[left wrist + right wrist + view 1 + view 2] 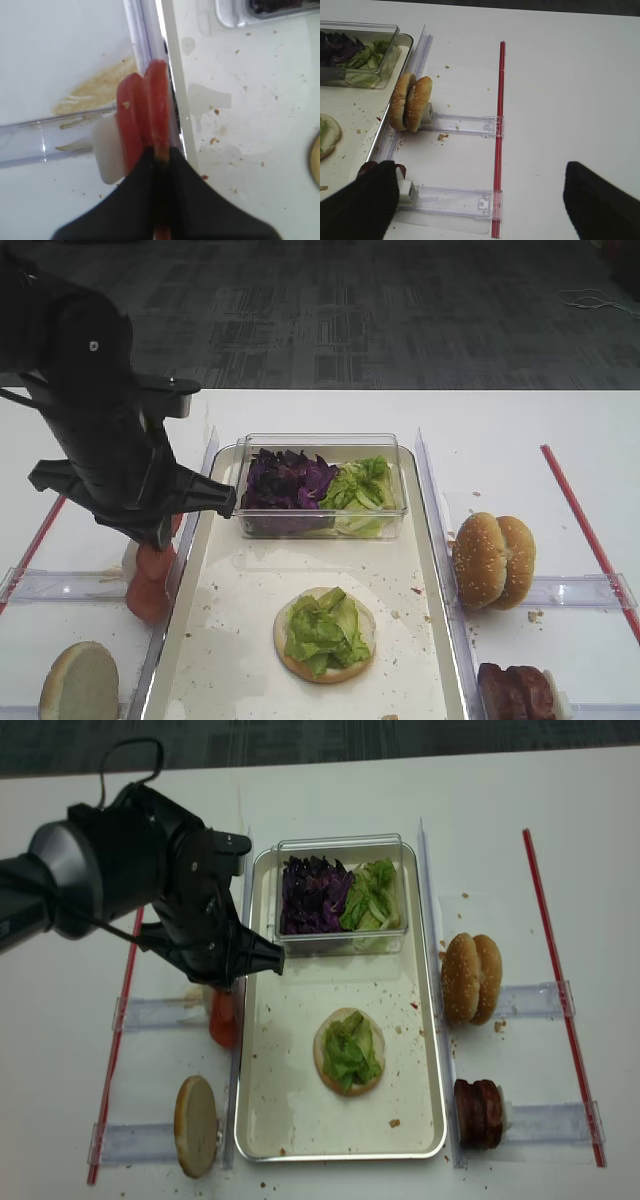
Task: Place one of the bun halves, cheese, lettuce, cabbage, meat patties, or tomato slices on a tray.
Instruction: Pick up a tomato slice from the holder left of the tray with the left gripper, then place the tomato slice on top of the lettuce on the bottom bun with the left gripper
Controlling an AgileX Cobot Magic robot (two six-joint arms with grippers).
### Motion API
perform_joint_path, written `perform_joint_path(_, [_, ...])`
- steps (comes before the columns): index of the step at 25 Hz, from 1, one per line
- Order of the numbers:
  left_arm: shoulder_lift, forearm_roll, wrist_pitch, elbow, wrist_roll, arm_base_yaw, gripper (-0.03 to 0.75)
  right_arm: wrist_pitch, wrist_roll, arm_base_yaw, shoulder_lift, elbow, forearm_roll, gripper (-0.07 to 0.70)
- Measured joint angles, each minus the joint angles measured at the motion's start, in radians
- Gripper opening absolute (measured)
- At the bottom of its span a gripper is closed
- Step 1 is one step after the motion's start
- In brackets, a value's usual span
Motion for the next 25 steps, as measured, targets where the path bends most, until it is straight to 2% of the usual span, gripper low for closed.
perform_joint_path(8, [-0.103, -0.003, 0.024, 0.0, 0.002, 0.0, 0.041, 0.0, 0.0, 0.0, 0.0, 0.0, 0.0, 0.689])
perform_joint_path(11, [-0.115, -0.064, 0.037, 0.0, 0.068, 0.0, 0.041, 0.0, 0.0, 0.0, 0.0, 0.0, 0.0, 0.69])
perform_joint_path(14, [-0.115, -0.227, 0.041, 0.0, 0.208, 0.0, 0.04, 0.0, 0.0, 0.0, 0.0, 0.0, 0.0, 0.69])
perform_joint_path(19, [-0.115, -0.594, 0.057, 0.0, 0.495, 0.0, 0.04, 0.0, 0.0, 0.0, 0.0, 0.0, 0.0, 0.689])
perform_joint_path(25, [-0.115, -0.954, 0.111, 0.0, 0.779, 0.0, 0.04, 0.0, 0.0, 0.0, 0.0, 0.0, 0.0, 0.689])
